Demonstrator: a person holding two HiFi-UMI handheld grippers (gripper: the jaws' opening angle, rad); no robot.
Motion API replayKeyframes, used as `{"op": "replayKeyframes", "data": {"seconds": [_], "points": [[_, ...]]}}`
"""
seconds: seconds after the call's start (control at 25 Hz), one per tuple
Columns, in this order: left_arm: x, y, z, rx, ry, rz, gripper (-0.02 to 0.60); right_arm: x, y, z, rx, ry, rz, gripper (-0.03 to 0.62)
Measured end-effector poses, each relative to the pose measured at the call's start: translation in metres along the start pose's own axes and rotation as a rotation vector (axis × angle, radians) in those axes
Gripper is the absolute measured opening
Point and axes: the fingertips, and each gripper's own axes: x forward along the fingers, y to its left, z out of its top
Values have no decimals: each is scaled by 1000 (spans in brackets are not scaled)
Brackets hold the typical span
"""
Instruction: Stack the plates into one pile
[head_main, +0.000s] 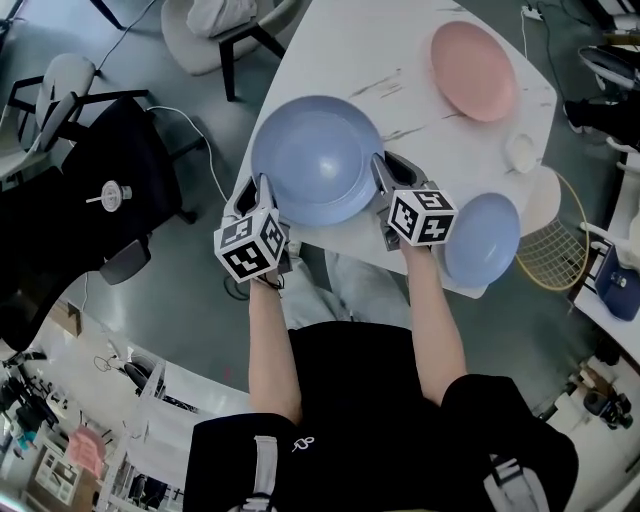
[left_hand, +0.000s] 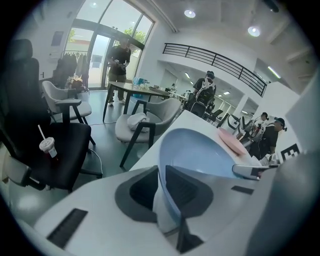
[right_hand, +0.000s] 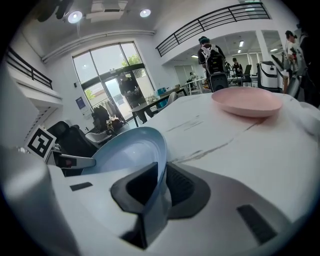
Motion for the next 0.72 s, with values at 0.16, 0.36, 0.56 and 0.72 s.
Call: {"op": "replayKeyframes", "data": {"seconds": [0.16, 0.36, 0.56, 0.72], "points": [[-1, -2, 7, 15, -3, 16, 51, -1, -3, 0, 46, 7, -12, 54], [3, -17, 28, 46, -31, 13, 46, -7, -10, 18, 69, -31, -9, 54], [13, -45, 51, 85, -51, -23, 46, -19, -28, 41, 92, -85, -47, 51], [22, -72, 64, 92, -58, -42, 40, -34, -48, 53, 111, -115, -90, 51]]}}
